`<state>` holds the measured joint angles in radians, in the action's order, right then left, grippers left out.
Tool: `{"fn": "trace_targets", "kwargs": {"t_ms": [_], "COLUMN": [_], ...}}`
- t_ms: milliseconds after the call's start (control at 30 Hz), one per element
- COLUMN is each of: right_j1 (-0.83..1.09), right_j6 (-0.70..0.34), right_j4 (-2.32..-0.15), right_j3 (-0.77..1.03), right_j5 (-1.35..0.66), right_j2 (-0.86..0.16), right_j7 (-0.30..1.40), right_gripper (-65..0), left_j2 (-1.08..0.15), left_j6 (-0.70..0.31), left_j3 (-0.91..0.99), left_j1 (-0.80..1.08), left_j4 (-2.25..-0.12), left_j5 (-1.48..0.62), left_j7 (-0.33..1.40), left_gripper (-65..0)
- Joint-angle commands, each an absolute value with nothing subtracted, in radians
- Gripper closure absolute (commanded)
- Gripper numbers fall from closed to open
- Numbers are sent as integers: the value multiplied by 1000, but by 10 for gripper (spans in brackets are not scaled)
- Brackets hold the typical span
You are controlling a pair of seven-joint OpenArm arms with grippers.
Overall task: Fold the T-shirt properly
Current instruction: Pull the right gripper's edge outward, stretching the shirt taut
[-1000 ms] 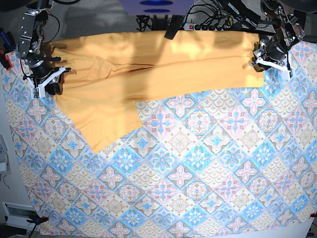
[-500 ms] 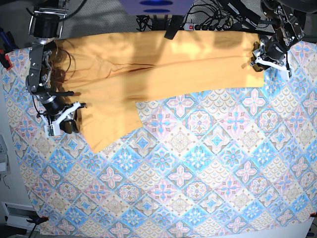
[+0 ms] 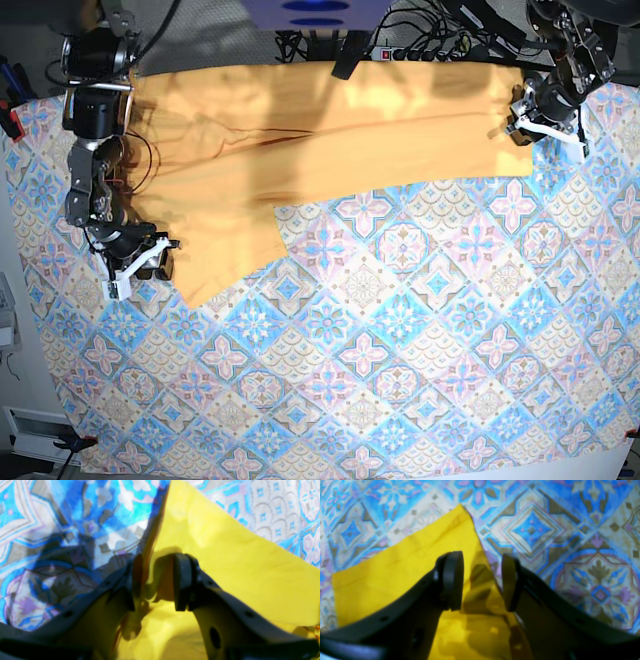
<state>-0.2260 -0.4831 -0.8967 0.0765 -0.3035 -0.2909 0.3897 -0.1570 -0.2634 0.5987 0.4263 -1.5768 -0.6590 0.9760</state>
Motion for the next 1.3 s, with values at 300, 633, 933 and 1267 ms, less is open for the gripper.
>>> {"fn": "trace_targets", "kwargs": {"t_ms": [300, 633, 933, 1267], "right_j1": [-260, -259, -136, 120], "right_j6": [-492, -493, -493, -495], "right_j4": [-803, -816, -1133, -1492], "right_j3": [77, 82, 94, 263], "right_j5": [-202, -188, -216, -217], "right_j2": [-298, -298, -331, -329], "right_j7": [367, 386, 478, 604], "right_gripper": [-240, -2, 0, 0], "left_j2": [-168, -168, -168, -168], "left_j6": [-268, -268, -268, -268], "left_j3": [604, 605, 607, 607], "left_j1": [427, 427, 427, 409], "left_j4": [-1593, -1593, -1593, -1589], "left_j5": [-670, -670, -670, -667], "left_j7": [963, 963, 958, 958], "left_gripper": [-209, -209, -209, -209]}}
